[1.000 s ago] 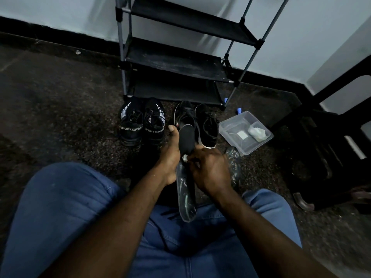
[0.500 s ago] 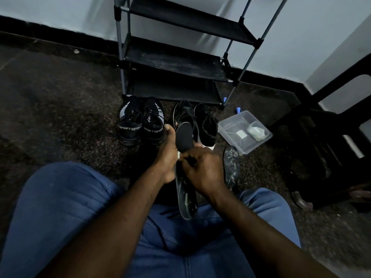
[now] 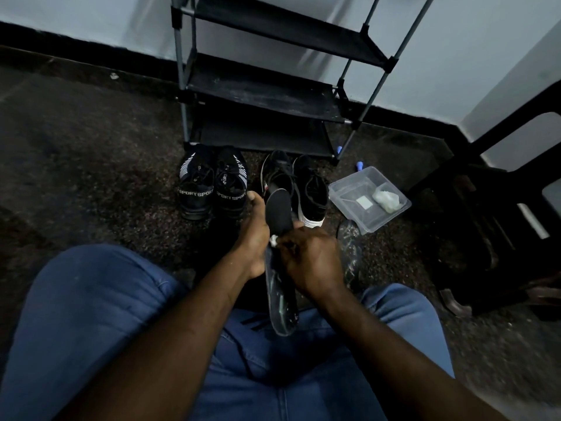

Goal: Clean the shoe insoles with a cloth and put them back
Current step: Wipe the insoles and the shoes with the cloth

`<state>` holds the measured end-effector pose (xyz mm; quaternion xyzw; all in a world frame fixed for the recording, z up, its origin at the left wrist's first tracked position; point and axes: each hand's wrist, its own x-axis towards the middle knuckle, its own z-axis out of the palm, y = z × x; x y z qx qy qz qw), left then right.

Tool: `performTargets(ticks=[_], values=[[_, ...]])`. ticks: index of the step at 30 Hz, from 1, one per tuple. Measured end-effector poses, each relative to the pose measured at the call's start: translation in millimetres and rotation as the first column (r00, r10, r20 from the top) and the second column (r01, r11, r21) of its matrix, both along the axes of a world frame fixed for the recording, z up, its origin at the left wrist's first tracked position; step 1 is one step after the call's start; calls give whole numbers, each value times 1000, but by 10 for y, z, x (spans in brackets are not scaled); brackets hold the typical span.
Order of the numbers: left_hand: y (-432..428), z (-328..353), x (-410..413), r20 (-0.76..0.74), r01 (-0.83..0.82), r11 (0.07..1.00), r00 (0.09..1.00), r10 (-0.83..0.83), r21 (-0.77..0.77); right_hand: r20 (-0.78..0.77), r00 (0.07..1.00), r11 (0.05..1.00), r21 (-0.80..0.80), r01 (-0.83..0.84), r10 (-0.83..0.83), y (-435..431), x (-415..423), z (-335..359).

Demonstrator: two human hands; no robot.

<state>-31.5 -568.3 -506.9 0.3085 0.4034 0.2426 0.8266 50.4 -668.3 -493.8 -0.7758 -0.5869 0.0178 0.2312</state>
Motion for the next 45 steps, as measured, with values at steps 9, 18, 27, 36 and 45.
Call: performTargets(ticks=[9,18,27,36,45], values=[[1,-29,-10,-7,43,999,999,-43,-19,-384,914,983,67,170,-131,98,-117,124],[68,11,3,43,-50,998,998,52,-38,-104,990,992,84,-90,99,-37,-90,47],[55,9,-53,43,-60,996,997,63,-67,-88,995,998,46,-42,46,12,-115,-36],[-34,20,20,-39,9,1000,999,-10,-21,-20,999,999,38,27,-26,83,-30,104],[77,42,-45,53,-59,996,997,63,-70,-48,996,997,2,-78,78,-8,-75,-10]])
